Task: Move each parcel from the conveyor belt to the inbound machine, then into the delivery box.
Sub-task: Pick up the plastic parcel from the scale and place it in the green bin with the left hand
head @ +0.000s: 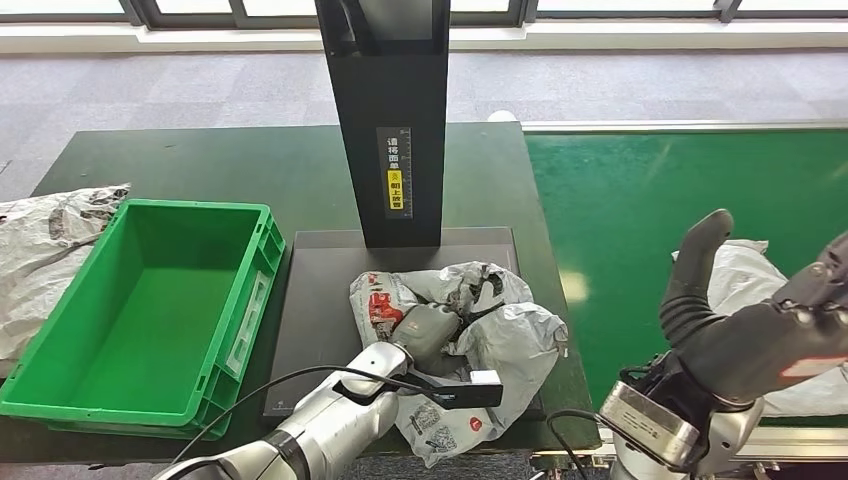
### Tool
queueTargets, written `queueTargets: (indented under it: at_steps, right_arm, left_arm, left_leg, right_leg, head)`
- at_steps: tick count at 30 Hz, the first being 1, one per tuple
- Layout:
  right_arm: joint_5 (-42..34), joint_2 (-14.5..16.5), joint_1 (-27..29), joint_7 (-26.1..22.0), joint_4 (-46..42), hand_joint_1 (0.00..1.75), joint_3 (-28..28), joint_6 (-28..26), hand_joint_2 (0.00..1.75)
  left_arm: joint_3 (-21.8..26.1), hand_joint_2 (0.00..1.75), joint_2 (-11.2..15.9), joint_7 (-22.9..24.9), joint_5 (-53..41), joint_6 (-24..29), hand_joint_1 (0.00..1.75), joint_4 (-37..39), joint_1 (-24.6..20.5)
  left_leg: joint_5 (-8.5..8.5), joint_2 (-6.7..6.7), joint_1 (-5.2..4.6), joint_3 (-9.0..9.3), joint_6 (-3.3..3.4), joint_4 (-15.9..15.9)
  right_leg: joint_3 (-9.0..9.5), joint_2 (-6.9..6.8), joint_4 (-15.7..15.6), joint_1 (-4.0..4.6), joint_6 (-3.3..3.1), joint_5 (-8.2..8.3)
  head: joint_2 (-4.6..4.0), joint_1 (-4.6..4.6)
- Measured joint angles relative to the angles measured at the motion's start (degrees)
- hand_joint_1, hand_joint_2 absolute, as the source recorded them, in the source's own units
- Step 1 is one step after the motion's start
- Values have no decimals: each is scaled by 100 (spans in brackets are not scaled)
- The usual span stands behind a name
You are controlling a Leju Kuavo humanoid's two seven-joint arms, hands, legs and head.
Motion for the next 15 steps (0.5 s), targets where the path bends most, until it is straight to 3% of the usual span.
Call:
queueTargets:
  at_steps: [3, 5, 9, 12, 15]
  right_arm:
    - [20, 0, 0, 0, 10, 0, 0, 0, 175]
    - [31, 0, 0, 0, 20, 0, 0, 0, 175]
    - [36, 0, -1, 0, 32, 0, 0, -1, 175]
    - [35, 0, -1, 0, 46, 0, 0, 0, 175]
    - [34, 0, -4, 1, 68, 0, 0, -1, 175]
  left_arm:
    - [146, 175, 17, 78, -134, 1128, 175, -241, 83]
    - [260, 175, 38, 114, -186, 1488, 175, -469, 108]
    - [459, 175, 85, 110, -504, 1579, 175, -1034, 336]
    - [846, 175, 83, -140, -1156, 1599, 175, -2269, 829]
    - [1239, 175, 92, -313, -1340, 1611, 175, -3262, 1042]
  left_leg:
    - [1, -2, 0, -7, 0, 0]
    - [1, -2, 0, -8, 0, 0]
    - [0, -1, 0, -9, 0, 0]
    - [0, 3, 1, -21, -1, 0]
    - [-3, 4, 1, -25, -2, 0]
  right_leg:
    - [-6, -1, 1, 0, 0, 1]
    - [-7, -1, 1, 0, 0, 1]
    - [-10, 1, 2, -1, -1, 0]
    - [-25, 6, 2, -1, -1, -1]
    - [-31, 6, 2, -1, -2, -3]
  head:
    - [0, 0]
    - [0, 0]
    - [0, 0]
    - [0, 1]
    - [0, 1]
